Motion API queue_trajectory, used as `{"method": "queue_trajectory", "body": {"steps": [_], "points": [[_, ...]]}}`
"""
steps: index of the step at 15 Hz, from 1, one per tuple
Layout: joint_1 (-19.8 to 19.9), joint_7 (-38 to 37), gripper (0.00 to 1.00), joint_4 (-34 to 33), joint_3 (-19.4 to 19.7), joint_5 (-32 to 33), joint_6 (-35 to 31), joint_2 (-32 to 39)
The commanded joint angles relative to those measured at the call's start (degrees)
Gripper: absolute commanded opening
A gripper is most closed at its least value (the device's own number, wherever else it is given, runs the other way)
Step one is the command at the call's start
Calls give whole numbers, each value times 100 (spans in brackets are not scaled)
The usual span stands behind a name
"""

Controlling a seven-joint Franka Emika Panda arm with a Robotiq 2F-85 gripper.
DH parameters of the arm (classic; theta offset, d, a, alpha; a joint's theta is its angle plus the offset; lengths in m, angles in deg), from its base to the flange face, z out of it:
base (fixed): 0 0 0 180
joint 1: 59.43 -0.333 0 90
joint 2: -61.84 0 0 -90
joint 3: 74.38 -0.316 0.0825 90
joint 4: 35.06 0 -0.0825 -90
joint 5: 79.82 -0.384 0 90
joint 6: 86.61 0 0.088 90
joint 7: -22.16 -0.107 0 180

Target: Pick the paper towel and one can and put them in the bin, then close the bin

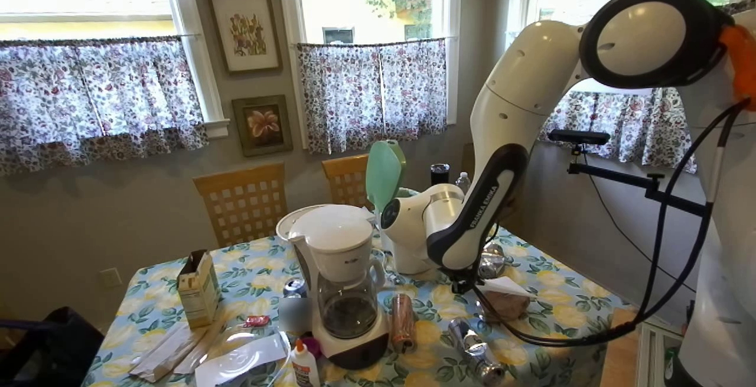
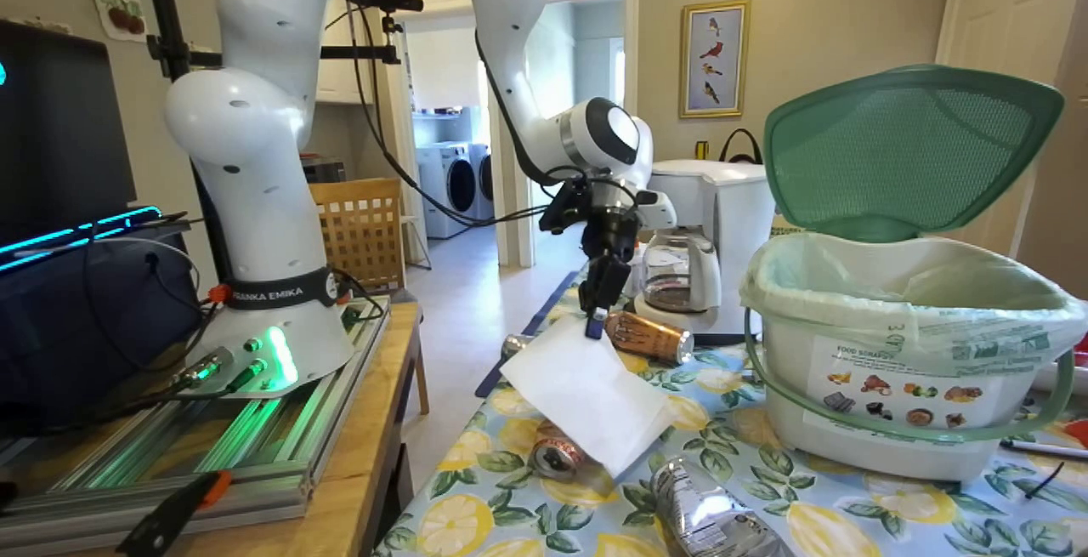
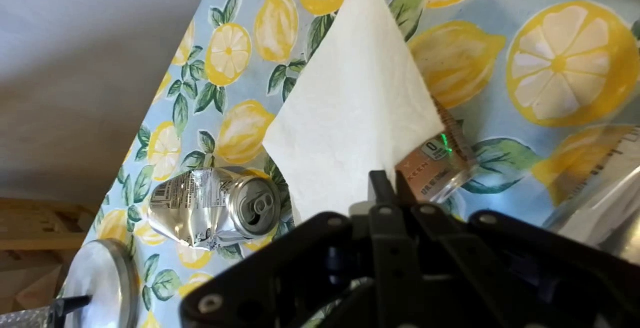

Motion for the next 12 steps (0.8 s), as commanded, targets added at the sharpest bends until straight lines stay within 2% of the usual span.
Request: {"method": "queue_trajectory", "body": {"steps": [1,6,7,8,12], "points": [[-46,67,0,-159,-7,160,63,171],[-68,69,0,-198,0,156,58,228],[-74,58,26,-206,2,159,48,236],[-77,62,28,-210,2,154,47,242],[-81,69,53,-215,4,152,53,234]]}}
